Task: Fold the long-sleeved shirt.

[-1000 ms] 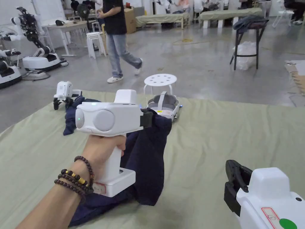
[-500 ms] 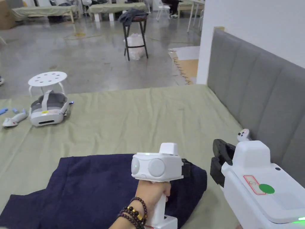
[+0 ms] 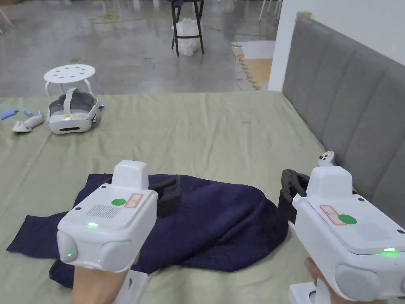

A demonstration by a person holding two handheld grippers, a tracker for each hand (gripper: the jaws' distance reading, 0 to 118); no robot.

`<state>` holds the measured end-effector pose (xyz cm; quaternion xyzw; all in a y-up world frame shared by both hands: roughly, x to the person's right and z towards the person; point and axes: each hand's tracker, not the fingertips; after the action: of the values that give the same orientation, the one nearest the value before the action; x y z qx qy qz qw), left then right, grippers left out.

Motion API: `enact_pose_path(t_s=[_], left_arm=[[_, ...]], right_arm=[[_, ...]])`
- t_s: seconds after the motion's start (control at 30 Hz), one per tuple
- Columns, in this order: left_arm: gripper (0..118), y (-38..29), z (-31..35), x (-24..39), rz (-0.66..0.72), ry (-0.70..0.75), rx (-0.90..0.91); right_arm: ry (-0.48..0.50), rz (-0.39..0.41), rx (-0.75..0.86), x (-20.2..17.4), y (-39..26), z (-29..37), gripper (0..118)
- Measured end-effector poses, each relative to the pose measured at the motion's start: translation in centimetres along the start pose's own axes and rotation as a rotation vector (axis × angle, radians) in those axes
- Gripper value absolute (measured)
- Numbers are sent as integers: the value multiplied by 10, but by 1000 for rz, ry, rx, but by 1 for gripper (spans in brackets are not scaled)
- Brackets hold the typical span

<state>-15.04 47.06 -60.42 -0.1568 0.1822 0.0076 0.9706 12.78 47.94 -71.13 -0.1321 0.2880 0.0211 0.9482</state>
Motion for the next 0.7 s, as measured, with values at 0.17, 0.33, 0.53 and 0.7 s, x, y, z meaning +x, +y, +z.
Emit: enact_pose_path(t_s=[0.17, 0.33, 0.53, 0.7], left_arm=[[8, -34, 63, -47, 169, 125, 23], [4, -60, 70, -68, 239, 121, -65], [44, -37, 31, -85, 266, 85, -126], [99, -9, -85, -129, 259, 43, -250]], right_arm=[[37, 19, -33, -17, -6, -4, 0], [34, 29, -51, -24, -5, -8, 1], [46, 29, -61, -26, -4, -12, 1], [43, 30, -82, -23, -11, -24, 1]])
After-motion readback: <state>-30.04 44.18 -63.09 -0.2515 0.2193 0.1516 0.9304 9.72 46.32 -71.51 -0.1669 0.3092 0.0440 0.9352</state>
